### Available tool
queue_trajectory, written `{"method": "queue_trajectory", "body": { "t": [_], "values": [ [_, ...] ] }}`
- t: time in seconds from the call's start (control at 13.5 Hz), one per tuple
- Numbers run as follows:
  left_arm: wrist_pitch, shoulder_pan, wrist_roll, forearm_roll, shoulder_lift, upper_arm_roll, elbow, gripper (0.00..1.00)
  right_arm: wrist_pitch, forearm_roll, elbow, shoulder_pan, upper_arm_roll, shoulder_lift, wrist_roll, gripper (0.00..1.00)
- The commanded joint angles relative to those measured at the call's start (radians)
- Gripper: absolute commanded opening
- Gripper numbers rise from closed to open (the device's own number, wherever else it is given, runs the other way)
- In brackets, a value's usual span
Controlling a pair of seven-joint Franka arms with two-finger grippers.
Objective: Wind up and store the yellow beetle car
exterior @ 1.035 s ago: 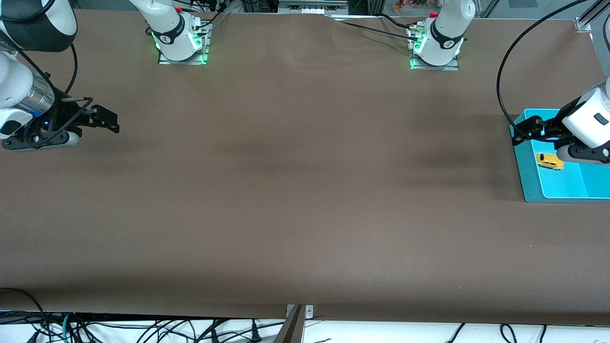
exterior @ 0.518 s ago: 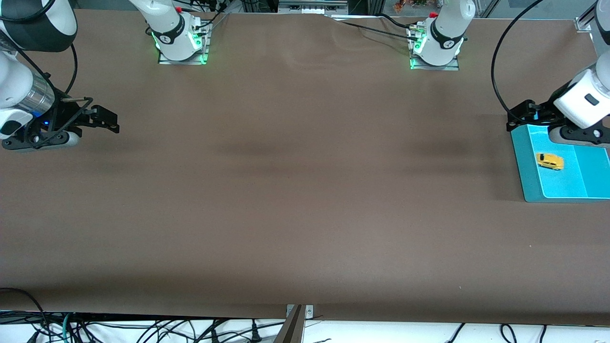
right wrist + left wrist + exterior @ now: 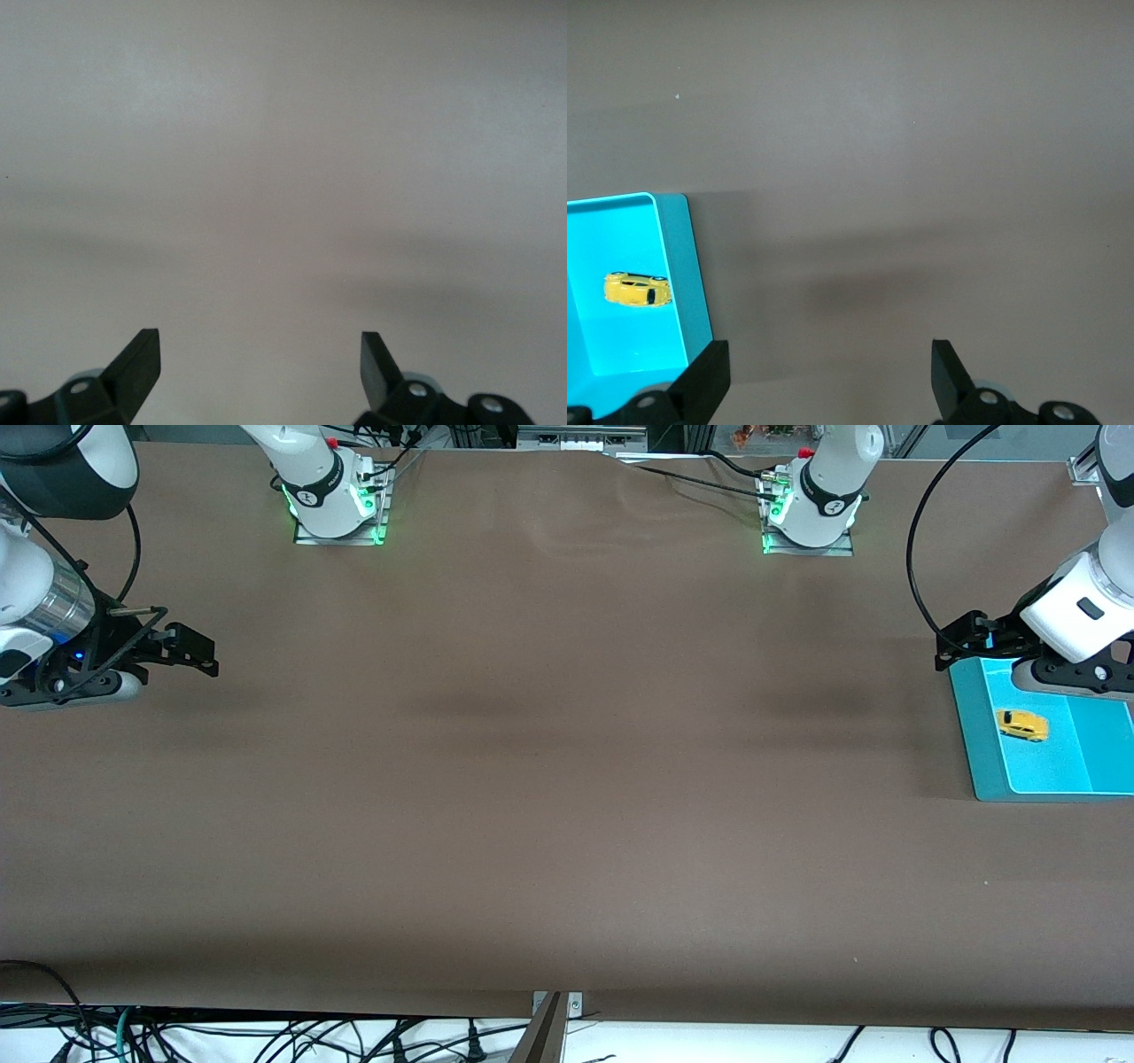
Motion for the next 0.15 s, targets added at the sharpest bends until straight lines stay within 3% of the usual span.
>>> {"method": "queue_trajectory", "body": {
  "t": [0.0, 0.07],
  "values": [
    [0.010, -0.001, -0.006, -0.026, -0.014, 0.003, -0.005, 1.00, -0.018, 0.009, 0.031, 0.001, 0.003, 0.016, 0.004, 1.00],
    [0.010, -0.002, -0.006, -0.026, -0.015, 0.003, -0.005, 1.00, -0.018, 0.009, 0.031, 0.001, 0.004, 0.016, 0.005, 1.00]
  ]
}}
